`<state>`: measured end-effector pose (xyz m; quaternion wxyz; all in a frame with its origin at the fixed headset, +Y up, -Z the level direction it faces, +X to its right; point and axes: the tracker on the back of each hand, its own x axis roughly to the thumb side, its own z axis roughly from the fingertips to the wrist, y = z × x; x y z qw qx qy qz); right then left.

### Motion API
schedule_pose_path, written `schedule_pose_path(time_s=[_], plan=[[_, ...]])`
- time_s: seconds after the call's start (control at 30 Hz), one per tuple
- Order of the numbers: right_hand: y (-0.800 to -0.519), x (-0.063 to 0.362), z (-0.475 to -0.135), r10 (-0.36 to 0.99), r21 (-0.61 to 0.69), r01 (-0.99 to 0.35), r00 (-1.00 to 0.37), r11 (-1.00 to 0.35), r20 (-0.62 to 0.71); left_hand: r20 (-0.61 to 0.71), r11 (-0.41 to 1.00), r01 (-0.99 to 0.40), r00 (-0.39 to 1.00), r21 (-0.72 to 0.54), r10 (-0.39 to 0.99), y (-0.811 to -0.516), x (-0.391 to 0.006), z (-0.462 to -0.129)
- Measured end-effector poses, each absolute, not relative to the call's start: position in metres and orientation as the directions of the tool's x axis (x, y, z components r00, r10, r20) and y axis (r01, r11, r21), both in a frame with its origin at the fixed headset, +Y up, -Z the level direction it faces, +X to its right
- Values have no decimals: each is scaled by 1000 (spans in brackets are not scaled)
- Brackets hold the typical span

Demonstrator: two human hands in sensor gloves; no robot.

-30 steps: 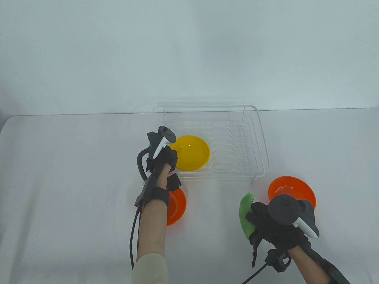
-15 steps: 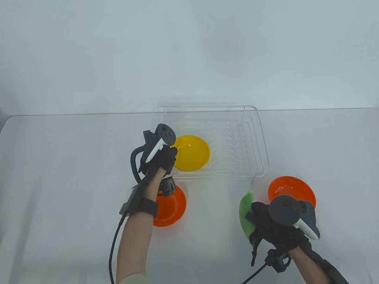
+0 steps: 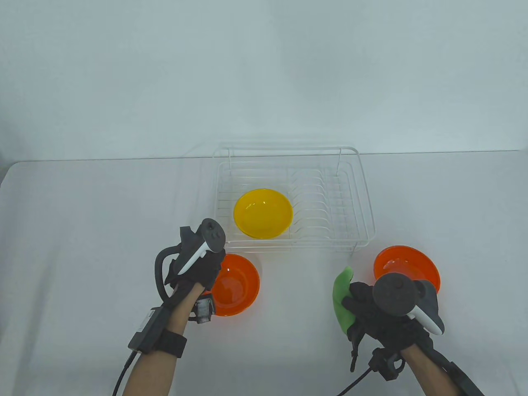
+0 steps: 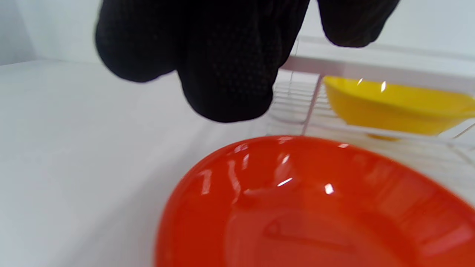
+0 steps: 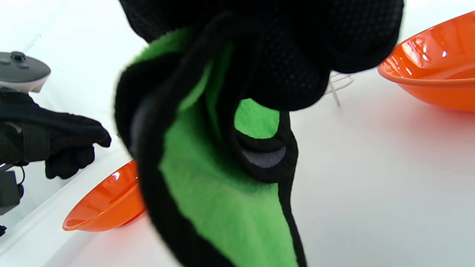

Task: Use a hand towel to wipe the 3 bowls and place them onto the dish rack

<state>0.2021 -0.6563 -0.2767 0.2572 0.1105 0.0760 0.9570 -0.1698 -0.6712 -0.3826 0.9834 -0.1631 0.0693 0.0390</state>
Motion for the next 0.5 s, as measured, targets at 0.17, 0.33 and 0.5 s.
schedule_pose_path(time_s=[0.17, 0.33, 0.5], plan=[[-657, 201, -277, 501, 205, -467, -849, -860, 168, -183, 924, -45, 983, -381, -27, -699, -186, -379], [-658, 201, -277, 496, 212, -461, -853, -862, 162, -205, 869, -77, 978, -489, -29, -728, -197, -379], [-658, 201, -278, 497, 216, -461, -854, -861, 156, -256, 827, -253, 957, -503, 137, -738, -204, -380]])
